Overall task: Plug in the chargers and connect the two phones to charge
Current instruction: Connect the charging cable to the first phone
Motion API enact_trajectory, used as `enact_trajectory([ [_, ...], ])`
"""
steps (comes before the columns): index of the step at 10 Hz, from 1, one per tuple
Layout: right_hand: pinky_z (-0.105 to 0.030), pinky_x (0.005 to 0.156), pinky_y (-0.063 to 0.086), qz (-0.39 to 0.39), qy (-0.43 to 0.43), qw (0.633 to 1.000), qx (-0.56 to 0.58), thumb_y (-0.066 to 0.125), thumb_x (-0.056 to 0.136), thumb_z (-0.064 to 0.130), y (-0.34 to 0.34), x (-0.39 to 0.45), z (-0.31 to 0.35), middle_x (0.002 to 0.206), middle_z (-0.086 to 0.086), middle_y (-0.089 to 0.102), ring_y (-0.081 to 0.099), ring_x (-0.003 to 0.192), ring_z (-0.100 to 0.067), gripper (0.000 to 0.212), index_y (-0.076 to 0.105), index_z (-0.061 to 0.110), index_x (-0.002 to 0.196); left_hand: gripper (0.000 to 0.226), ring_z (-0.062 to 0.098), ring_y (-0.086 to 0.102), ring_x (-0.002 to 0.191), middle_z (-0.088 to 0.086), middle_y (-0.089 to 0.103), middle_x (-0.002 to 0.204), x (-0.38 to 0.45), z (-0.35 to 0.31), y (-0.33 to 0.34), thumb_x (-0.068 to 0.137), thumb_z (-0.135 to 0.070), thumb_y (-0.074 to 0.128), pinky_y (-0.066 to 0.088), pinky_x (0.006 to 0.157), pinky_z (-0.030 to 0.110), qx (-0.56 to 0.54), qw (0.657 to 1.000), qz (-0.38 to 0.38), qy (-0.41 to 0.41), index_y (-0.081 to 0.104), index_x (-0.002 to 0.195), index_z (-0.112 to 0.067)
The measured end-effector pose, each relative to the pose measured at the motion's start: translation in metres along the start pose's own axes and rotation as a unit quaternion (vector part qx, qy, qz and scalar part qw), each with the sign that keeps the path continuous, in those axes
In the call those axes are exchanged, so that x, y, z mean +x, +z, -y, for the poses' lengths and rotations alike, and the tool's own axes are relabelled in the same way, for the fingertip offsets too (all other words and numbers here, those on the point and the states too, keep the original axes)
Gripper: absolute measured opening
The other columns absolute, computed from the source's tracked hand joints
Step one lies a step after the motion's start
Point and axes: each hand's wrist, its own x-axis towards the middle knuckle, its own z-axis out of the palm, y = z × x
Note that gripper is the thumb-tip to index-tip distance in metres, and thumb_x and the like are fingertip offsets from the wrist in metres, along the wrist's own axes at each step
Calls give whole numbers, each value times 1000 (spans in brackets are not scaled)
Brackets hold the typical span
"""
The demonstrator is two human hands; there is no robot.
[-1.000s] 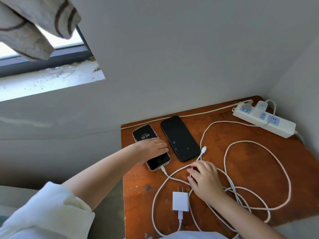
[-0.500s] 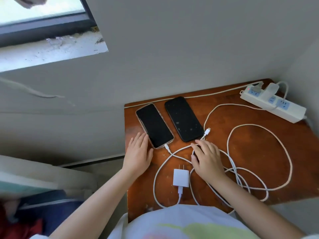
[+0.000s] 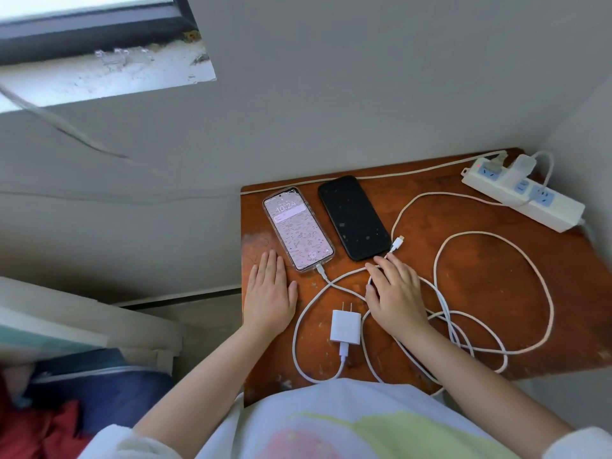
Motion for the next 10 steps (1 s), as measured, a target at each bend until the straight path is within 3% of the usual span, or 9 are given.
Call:
enact_trajectory([
  [6, -55, 90, 45, 5, 11, 1000, -4, 73, 72, 6, 0, 1, 2, 110, -21, 68, 60, 108, -40, 33, 67, 2, 104, 60, 18, -2, 141, 6, 6, 154, 1, 0, -1, 93, -44, 21, -9, 108, 28, -17, 1000, -17, 1, 5, 142, -13],
  [10, -55, 87, 47, 11, 13, 1000, -14, 56, 78, 13, -2, 2, 6, 110, -22, 67, 60, 107, -40, 32, 67, 0, 104, 60, 18, -1, 141, 6, 8, 154, 0, 1, -3, 93, -43, 22, -9, 108, 28, -28, 999, -21, 2, 7, 142, -12],
])
